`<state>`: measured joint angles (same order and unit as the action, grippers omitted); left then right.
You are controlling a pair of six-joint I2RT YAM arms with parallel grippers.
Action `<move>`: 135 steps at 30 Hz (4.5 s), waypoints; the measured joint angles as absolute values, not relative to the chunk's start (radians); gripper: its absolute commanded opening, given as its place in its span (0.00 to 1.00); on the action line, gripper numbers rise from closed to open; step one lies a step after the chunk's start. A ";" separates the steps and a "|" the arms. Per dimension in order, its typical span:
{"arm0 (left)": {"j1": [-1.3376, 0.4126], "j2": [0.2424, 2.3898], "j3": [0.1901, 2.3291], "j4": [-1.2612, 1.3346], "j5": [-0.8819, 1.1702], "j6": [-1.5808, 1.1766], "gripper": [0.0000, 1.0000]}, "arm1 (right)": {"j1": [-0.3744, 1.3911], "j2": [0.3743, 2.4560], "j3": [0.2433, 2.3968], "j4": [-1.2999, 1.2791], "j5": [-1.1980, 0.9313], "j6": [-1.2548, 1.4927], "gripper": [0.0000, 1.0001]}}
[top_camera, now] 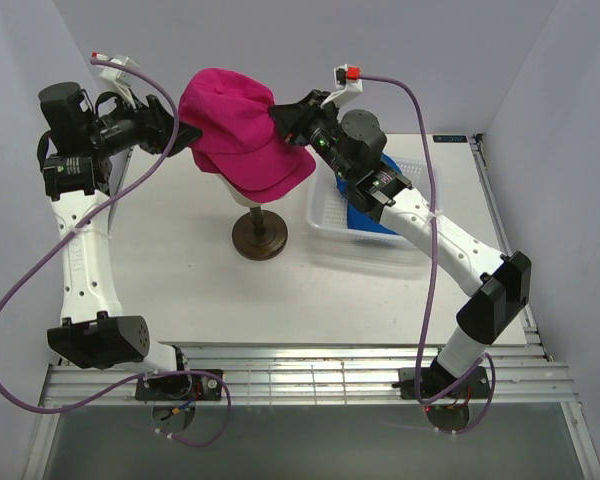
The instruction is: Stack the hats
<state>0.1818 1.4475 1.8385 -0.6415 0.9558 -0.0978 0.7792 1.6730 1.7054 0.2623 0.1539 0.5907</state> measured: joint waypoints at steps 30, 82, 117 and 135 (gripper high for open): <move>0.324 1.427 1.867 -0.665 0.978 0.170 0.67 | 0.746 1.653 1.796 0.087 0.065 0.398 0.77; 0.247 1.565 1.381 0.513 1.325 0.397 0.15 | 0.739 1.422 1.514 -0.032 -0.023 0.087 0.81; 0.247 1.563 1.315 0.524 1.309 0.364 0.00 | 1.374 1.690 1.488 0.513 0.788 -1.279 0.69; 0.247 1.560 1.315 0.524 1.309 0.355 0.00 | 1.348 1.775 1.542 0.577 0.868 -1.452 0.57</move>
